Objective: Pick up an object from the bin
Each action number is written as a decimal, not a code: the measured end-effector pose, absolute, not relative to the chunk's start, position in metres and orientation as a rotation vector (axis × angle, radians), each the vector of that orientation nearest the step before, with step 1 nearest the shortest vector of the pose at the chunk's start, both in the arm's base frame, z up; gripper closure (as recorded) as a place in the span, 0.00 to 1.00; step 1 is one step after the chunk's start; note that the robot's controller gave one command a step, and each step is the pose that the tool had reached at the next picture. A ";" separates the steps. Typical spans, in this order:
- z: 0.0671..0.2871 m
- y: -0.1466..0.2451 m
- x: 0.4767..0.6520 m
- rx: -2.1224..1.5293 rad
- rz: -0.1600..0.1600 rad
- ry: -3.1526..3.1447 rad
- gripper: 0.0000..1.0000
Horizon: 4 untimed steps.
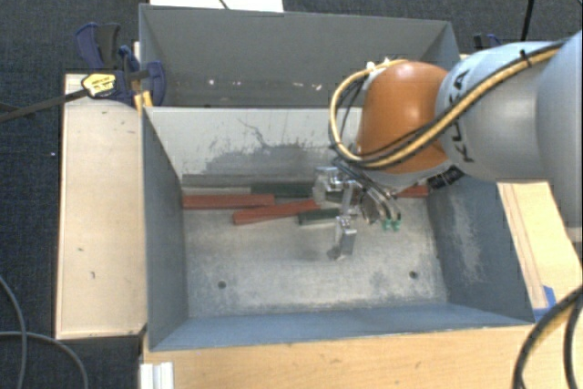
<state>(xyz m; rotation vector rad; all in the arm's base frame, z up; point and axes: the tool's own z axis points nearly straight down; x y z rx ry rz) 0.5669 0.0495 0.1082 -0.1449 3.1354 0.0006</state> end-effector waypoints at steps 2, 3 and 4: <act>0.077 0.046 0.585 0.002 0.000 3.138 0.00; 0.071 0.001 0.541 -0.399 0.000 3.115 1.00; 0.071 0.001 0.541 -0.398 0.001 3.115 1.00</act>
Offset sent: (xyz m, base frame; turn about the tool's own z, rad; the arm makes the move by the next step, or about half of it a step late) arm 0.0123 0.0118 -0.0138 0.1852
